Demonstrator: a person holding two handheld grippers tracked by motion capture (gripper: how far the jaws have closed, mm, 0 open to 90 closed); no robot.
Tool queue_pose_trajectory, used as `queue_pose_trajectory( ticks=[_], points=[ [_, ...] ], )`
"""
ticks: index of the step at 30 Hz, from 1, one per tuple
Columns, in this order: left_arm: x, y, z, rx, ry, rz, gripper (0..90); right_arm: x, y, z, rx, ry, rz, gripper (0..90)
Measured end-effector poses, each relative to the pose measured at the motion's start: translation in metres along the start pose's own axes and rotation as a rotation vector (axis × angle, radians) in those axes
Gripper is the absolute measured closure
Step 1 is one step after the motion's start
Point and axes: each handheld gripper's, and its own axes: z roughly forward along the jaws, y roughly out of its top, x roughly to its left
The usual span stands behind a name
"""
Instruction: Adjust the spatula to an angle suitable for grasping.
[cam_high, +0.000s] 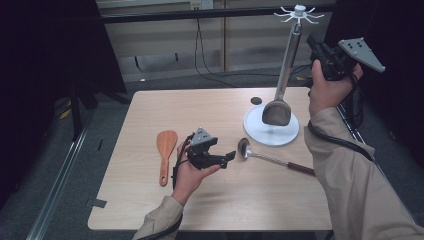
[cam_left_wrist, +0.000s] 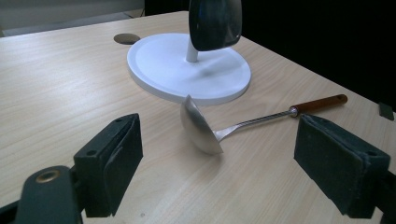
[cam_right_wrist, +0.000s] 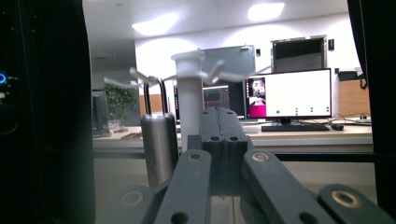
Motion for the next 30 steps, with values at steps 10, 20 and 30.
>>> queue_pose_trajectory(
  ticks=[10, 20, 30],
  points=[
    [0.002, 0.002, -0.002, -0.010, 0.009, -0.003, 15.3, -0.004, 0.013, 0.008, -0.019, -0.032, -0.035, 90.0],
    [0.000, 0.004, -0.003, -0.026, 0.013, -0.005, 15.3, 0.006, 0.015, 0.005, -0.018, 0.021, -0.057, 90.0],
    [0.000, 0.004, -0.005, -0.020, 0.019, 0.000, 15.3, 0.017, 0.015, 0.006, -0.008, 0.058, -0.084, 90.0]
  ],
)
